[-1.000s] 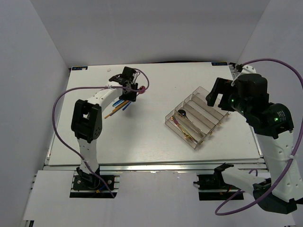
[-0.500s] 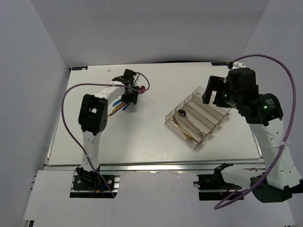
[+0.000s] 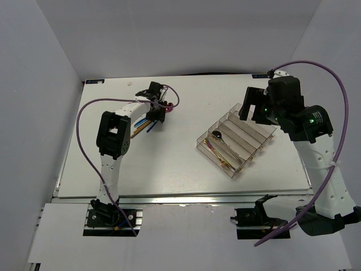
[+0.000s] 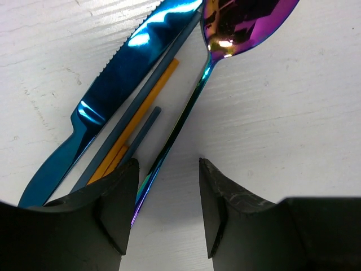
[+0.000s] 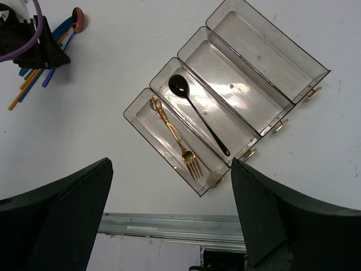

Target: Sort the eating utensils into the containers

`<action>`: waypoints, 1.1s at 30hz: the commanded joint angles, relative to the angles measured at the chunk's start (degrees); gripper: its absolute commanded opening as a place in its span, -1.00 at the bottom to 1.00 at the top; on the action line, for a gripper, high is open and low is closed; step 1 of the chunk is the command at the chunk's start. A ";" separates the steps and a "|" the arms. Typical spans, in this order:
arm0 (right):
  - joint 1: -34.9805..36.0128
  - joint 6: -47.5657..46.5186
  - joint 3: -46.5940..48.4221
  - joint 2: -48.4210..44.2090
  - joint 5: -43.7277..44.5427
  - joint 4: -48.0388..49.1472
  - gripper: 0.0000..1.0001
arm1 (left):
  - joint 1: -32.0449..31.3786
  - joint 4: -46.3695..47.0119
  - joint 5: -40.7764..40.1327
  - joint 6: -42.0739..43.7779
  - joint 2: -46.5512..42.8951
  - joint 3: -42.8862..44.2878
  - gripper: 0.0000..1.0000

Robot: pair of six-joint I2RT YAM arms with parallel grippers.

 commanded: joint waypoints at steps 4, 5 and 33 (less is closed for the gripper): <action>0.24 -0.31 2.91 1.51 0.04 2.76 0.79 | -1.61 -1.24 -1.31 -1.26 3.53 2.35 0.08; 0.24 -0.31 2.99 1.95 -0.14 2.93 0.79 | -3.09 -1.25 -2.28 -1.18 3.70 2.53 0.08; 0.24 -1.46 1.33 1.43 0.39 2.93 0.79 | -6.80 -8.36 -6.94 -3.90 16.19 14.13 -1.00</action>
